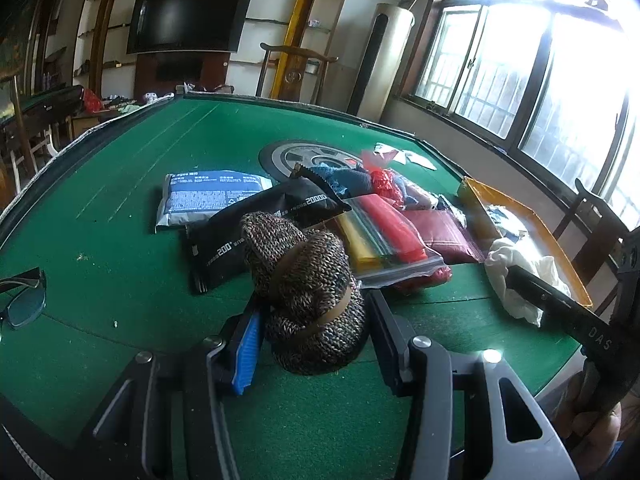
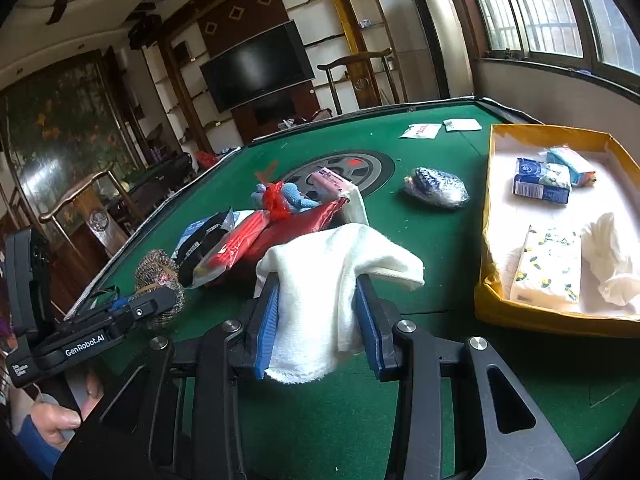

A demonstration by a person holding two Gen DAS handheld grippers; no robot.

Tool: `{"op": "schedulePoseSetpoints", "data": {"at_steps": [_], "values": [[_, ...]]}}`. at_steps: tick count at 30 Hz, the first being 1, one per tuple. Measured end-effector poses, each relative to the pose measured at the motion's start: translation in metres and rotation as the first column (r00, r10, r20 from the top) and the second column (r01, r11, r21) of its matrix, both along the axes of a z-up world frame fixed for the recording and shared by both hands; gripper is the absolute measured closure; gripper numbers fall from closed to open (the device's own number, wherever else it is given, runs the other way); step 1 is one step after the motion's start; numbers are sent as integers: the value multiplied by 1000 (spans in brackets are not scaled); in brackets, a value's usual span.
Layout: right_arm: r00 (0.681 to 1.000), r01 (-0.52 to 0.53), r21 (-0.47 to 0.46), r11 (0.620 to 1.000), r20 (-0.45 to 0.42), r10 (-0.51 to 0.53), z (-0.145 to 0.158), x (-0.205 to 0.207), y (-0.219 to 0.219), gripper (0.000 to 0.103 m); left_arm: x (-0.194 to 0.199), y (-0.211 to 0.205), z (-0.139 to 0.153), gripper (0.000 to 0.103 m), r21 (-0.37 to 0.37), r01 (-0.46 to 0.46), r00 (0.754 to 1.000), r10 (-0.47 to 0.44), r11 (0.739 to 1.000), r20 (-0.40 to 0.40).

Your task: Organize soft objects

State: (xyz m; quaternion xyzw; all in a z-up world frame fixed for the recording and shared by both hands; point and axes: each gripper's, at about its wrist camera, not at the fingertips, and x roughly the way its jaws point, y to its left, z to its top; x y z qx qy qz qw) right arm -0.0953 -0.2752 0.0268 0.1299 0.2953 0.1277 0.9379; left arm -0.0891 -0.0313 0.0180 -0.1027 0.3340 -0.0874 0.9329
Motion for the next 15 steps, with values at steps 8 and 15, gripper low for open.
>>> {"op": "schedulePoseSetpoints", "data": {"at_steps": [8, 15], "values": [[1000, 19, -76, 997, 25, -18, 5, -6, 10, 67, -9, 0, 4, 53, 7, -4, 998, 4, 1000, 62], [998, 33, -183, 983, 61, -23, 10, -12, 26, 67, -16, -8, 9, 53, 62, 3, 991, -11, 998, 136]]}}
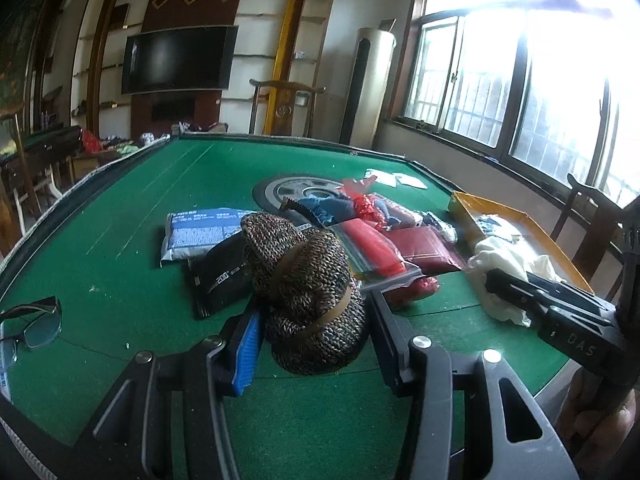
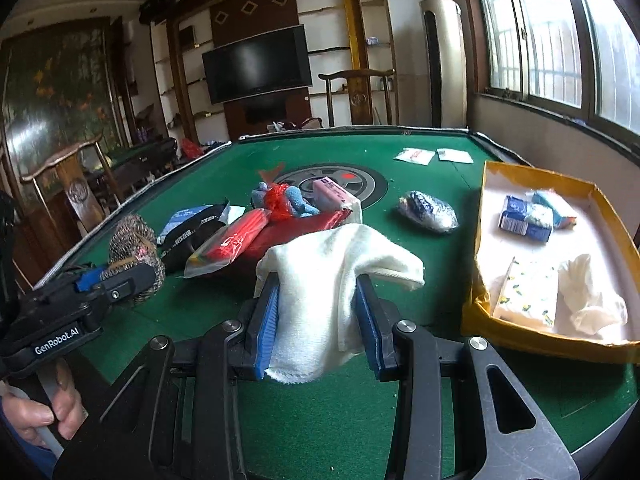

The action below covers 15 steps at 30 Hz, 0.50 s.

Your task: Organize soft objects

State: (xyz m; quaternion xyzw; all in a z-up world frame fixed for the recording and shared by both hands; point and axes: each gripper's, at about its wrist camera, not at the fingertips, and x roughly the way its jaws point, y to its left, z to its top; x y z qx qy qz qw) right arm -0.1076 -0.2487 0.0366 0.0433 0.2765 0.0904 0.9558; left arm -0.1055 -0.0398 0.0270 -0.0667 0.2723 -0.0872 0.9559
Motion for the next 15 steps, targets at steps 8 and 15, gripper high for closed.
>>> {"op": "schedulePoseSetpoints", "data": {"at_steps": [8, 15], "values": [[1000, 7, 15, 1000, 0, -7, 0, -3, -1, 67, 0, 2, 1, 53, 0, 8, 1000, -8, 1000, 16], [1000, 9, 14, 1000, 3, -9, 0, -2, -2, 67, 0, 2, 2, 53, -1, 8, 1000, -8, 1000, 15]]}}
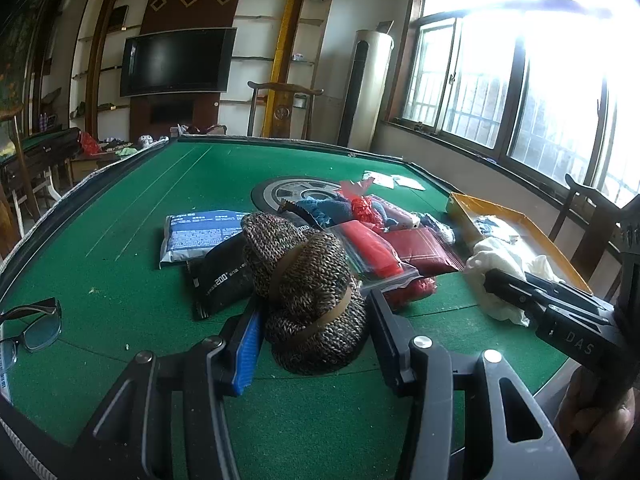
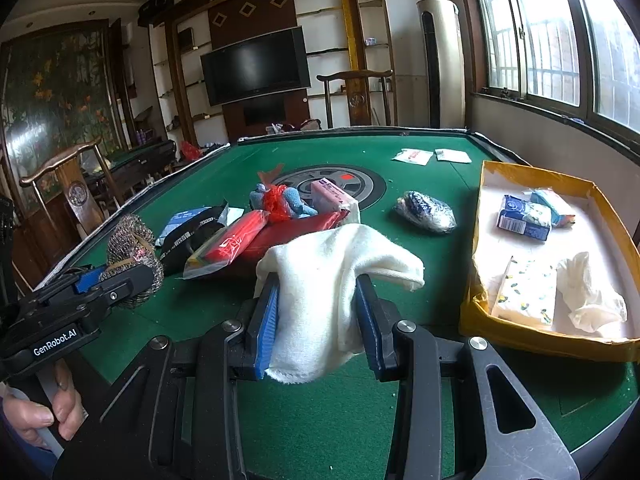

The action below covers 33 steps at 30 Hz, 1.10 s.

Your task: Organize soft objects

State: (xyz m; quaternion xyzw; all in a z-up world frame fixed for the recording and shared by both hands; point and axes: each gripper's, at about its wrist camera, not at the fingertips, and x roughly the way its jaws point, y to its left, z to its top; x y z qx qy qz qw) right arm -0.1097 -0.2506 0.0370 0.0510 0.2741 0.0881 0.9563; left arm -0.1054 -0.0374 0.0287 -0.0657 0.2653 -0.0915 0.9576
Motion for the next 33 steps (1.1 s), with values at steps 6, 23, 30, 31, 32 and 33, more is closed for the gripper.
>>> {"op": "schedulePoseSetpoints", "data": {"at_steps": [6, 23, 30, 31, 32, 33], "values": [[1000, 7, -13, 1000, 0, -7, 1, -2, 2, 67, 0, 0, 0, 53, 1, -1, 1000, 1, 1000, 0], [1000, 18, -14, 1000, 7, -18, 3, -4, 2, 67, -2, 1, 0, 53, -2, -6, 1000, 6, 1000, 6], [1000, 19, -4, 1000, 4, -19, 3, -4, 1, 67, -1, 0, 0, 53, -2, -3, 1000, 3, 1000, 6], [1000, 20, -5, 1000, 6, -20, 3, -3, 0, 67, -1, 0, 0, 53, -1, -3, 1000, 3, 1000, 7], [1000, 20, -7, 1000, 5, -20, 3, -4, 1, 67, -1, 0, -1, 53, 1, -3, 1000, 3, 1000, 8], [1000, 20, -8, 1000, 5, -20, 3, -4, 1, 67, -1, -1, -1, 53, 1, -3, 1000, 3, 1000, 8]]}}
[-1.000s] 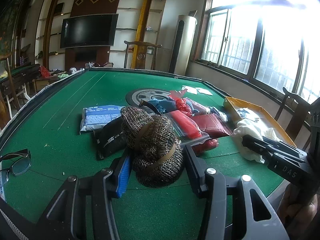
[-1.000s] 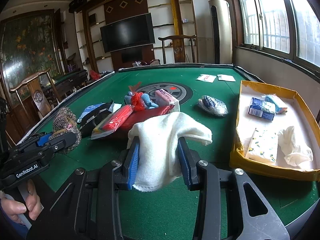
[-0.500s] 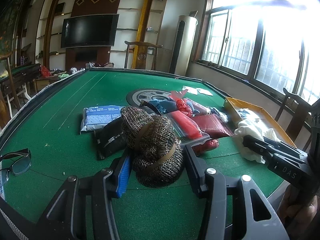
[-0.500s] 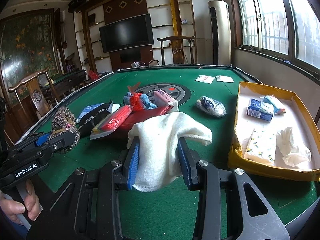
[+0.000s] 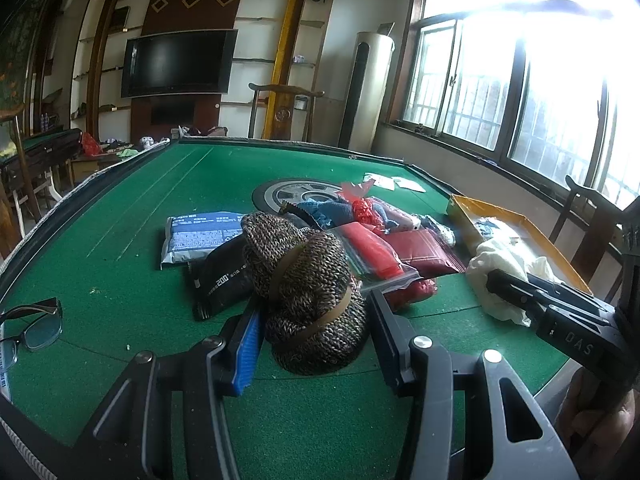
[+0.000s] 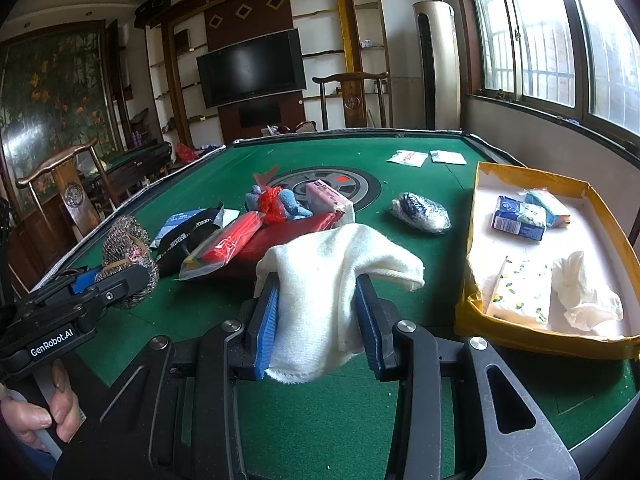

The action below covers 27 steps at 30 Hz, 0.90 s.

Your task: Organize soft objects

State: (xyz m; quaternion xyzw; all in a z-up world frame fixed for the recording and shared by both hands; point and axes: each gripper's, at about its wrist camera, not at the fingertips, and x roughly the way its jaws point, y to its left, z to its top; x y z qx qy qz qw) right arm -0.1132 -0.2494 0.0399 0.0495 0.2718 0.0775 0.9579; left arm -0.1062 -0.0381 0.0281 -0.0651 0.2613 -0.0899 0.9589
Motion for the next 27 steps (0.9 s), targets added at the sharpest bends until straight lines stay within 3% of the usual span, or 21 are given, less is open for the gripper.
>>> {"op": "schedulePoseSetpoints", "data": {"at_steps": [27], "values": [[1000, -2, 31, 1000, -2, 3, -1, 2, -6, 67, -3, 1, -1, 52, -9, 0, 1000, 0, 1000, 8]]}}
